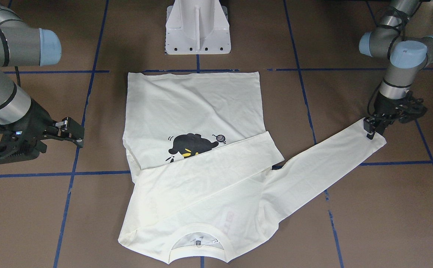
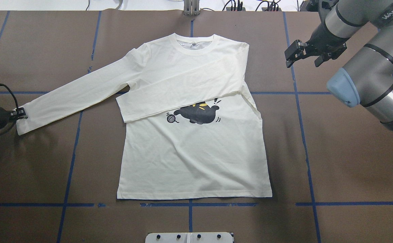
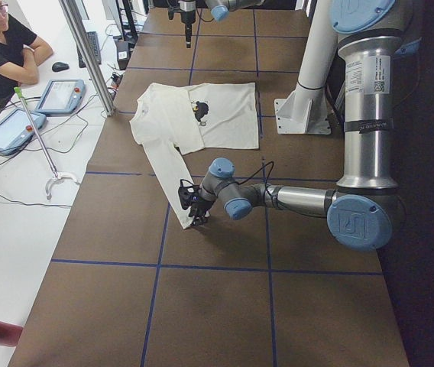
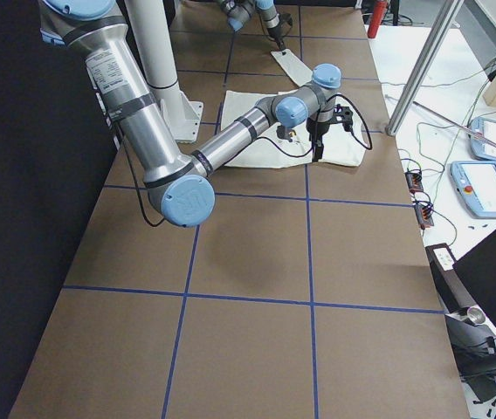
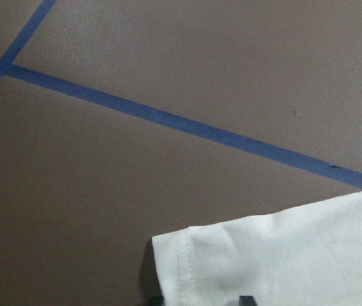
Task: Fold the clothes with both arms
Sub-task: 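Grasp the other sleeve cuff with the left gripper, then fold the held sleeve across the shirt front with the left gripper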
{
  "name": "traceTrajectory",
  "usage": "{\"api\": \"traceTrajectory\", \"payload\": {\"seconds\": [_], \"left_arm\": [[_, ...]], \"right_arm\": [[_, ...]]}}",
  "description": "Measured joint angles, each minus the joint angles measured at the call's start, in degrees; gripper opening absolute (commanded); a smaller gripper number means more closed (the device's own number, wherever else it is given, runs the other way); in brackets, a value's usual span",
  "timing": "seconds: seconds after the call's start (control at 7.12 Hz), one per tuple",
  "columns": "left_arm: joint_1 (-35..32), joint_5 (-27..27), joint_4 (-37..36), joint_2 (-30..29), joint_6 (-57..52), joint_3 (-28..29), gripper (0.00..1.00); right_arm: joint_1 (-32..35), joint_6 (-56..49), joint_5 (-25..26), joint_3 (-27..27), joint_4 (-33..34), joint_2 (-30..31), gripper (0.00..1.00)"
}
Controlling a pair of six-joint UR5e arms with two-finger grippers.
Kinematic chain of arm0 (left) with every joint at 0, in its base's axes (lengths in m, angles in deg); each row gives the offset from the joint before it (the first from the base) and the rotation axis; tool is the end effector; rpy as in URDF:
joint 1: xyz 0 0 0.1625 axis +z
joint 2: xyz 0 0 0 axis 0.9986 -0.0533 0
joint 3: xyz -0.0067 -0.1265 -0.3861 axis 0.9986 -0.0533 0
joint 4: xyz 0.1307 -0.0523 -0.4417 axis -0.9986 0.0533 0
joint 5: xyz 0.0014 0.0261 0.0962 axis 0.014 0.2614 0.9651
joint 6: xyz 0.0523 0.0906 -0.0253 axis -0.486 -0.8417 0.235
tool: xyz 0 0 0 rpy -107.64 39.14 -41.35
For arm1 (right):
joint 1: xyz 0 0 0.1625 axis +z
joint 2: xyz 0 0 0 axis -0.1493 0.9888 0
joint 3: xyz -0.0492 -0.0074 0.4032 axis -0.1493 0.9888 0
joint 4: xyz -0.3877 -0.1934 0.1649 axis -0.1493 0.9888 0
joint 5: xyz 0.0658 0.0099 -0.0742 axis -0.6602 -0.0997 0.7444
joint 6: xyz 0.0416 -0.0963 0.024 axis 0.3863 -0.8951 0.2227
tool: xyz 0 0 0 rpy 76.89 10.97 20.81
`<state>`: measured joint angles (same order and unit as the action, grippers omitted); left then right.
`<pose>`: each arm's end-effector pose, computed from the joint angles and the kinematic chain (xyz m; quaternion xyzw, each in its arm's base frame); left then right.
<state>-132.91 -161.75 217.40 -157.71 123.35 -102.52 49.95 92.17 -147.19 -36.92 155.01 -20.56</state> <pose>0.3035 -0.4845 0.6086 0.1263 0.3474 -0.2320 0.8997 -0.2969 -0.6146 0.2777 0.0441 -0.4141 -0.0224 0.9089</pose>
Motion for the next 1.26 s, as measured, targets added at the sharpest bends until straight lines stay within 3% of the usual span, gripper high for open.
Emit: {"api": "traceTrajectory", "payload": {"seconds": [0.42, 0.7, 0.98, 1.26], "left_arm": [[0.0, -0.2, -0.5, 0.0, 0.0, -1.3, 0.0], [-0.1, -2.2, -5.0, 0.1, -0.5, -6.8, 0.0], [-1.1, -3.4, -16.8, -2.8, -4.5, -15.2, 0.0], [-3.9, -4.8, -30.9, -14.9, -9.2, -18.1, 0.0]], "right_arm": [[0.0, -0.1, 0.0, 0.0, 0.0, 0.1, 1.0], [0.1, -0.4, 0.0, 0.0, 0.0, 0.6, 1.0], [0.5, -0.6, 0.0, -0.2, -1.0, 3.1, 1.0], [1.6, -0.6, -0.3, -0.5, -6.5, 9.0, 1.0]]}}
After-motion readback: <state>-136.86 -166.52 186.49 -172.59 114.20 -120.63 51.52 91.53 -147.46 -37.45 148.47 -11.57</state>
